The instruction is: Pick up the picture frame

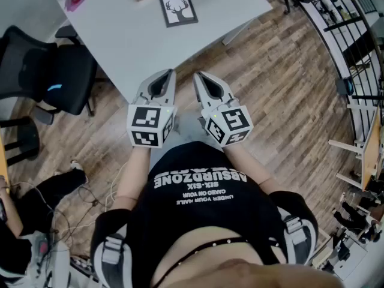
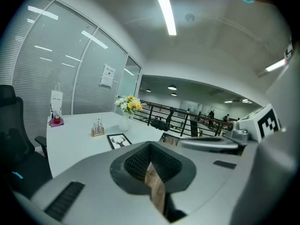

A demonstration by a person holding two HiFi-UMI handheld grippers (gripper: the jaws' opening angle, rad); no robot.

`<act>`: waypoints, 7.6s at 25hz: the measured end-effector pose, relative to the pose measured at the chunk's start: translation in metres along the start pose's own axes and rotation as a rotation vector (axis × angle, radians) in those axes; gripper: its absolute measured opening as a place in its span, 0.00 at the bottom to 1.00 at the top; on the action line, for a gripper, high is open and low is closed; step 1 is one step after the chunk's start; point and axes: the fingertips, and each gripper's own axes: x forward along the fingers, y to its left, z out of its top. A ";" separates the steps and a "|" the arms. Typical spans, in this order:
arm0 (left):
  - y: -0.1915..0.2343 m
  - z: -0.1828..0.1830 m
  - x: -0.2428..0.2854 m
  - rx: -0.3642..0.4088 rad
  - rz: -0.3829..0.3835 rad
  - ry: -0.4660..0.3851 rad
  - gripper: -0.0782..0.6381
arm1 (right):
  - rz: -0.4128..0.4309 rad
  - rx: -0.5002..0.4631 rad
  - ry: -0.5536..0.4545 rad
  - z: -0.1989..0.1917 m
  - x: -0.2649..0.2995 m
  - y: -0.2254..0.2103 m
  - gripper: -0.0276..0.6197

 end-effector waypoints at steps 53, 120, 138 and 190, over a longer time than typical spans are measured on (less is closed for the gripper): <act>0.168 0.002 0.301 -0.112 0.207 0.308 0.13 | 0.201 0.035 0.358 -0.021 0.283 -0.238 0.07; 0.260 -0.124 0.379 -0.300 0.319 0.593 0.27 | 0.132 0.015 0.717 -0.140 0.373 -0.306 0.25; 0.259 -0.123 0.378 -0.342 0.282 0.584 0.27 | 0.077 0.100 0.705 -0.139 0.371 -0.309 0.21; 0.240 -0.048 0.341 -0.190 0.356 0.392 0.26 | 0.083 0.075 0.479 -0.060 0.352 -0.288 0.19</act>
